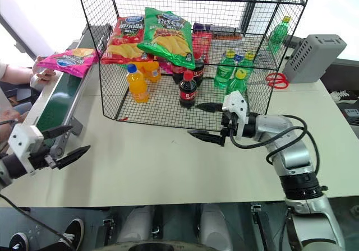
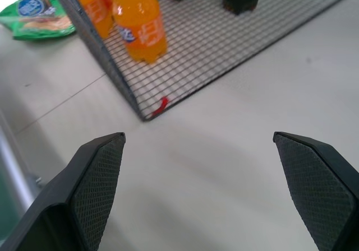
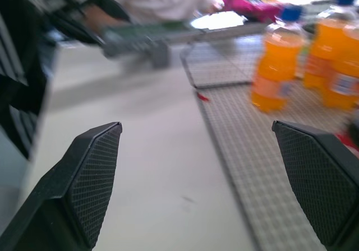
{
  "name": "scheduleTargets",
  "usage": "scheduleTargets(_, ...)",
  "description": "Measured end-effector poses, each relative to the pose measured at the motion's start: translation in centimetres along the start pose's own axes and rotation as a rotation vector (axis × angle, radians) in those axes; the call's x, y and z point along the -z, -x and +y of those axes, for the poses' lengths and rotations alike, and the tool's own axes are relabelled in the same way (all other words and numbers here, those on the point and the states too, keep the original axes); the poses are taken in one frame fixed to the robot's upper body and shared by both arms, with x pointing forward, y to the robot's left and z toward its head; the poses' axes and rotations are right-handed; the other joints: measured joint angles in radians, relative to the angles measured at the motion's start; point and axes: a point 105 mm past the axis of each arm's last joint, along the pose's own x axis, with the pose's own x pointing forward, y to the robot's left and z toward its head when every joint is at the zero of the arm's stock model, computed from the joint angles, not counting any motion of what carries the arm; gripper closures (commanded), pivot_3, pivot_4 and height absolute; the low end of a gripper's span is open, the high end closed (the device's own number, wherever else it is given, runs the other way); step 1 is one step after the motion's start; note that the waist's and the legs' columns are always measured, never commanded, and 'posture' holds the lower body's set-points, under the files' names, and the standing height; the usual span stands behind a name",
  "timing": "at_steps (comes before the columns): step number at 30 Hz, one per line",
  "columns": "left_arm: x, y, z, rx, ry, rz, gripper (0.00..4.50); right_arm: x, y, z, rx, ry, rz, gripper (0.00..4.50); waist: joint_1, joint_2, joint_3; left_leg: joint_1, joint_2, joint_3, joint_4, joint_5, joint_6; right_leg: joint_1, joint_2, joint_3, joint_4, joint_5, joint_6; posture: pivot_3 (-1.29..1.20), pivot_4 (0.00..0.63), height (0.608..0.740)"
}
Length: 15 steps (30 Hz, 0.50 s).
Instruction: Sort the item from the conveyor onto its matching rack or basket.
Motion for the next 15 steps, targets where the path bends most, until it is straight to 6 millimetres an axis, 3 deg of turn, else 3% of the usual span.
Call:
scheduleTargets(3, -0.4, 1.1, 1.4, -0.096, -0.168, 0.029, 0.0, 0.3, -1.2, 0.7, -0.034, -0.015, -0.012, 0.04, 0.004, 0.0, 0.0, 0.0, -0.001, 0.0, 0.0, 0.0, 0.0, 0.0, -0.001, 0.0, 0.0, 0.0, 0.0, 0.0, 0.15, 0.74)
scheduleTargets(8, 0.1, 2.9, 1.1, -0.082, -0.257, 0.081, 0.0, -0.3, -2.5, 0.7, -0.062, -0.009, -0.041, 0.04, 0.001, 0.0, 0.0, 0.0, 0.0, 0.001, 0.0, 0.0, 0.0, 0.0, -0.001, 0.0, 0.0, 0.0, 0.0, 0.0, 0.15, 0.74)
scheduleTargets(11, 0.1, 4.2, 1.8, -0.108, -0.384, 0.131, 0.0, -0.6, -2.9, 0.6, -0.071, -0.01, -0.054, 0.04, 0.001, 0.0, 0.0, 0.0, 0.0, 0.001, 0.0, 0.0, 0.0, 0.0, -0.001, 0.0, 0.0, 0.0, 0.0, 0.0, 0.15, 0.74)
scheduleTargets(15, 1.8, 6.1, 3.2, -0.168, -0.52, 0.238, 0.0, -0.1, -3.2, 1.6, -0.136, -0.044, -0.041, 0.04, 0.001, 0.0, 0.0, 0.0, 0.0, 0.001, 0.0, 0.0, 0.0, -0.001, -0.001, 0.0, -0.001, 0.0, 0.0, 0.0, 0.15, 0.74)
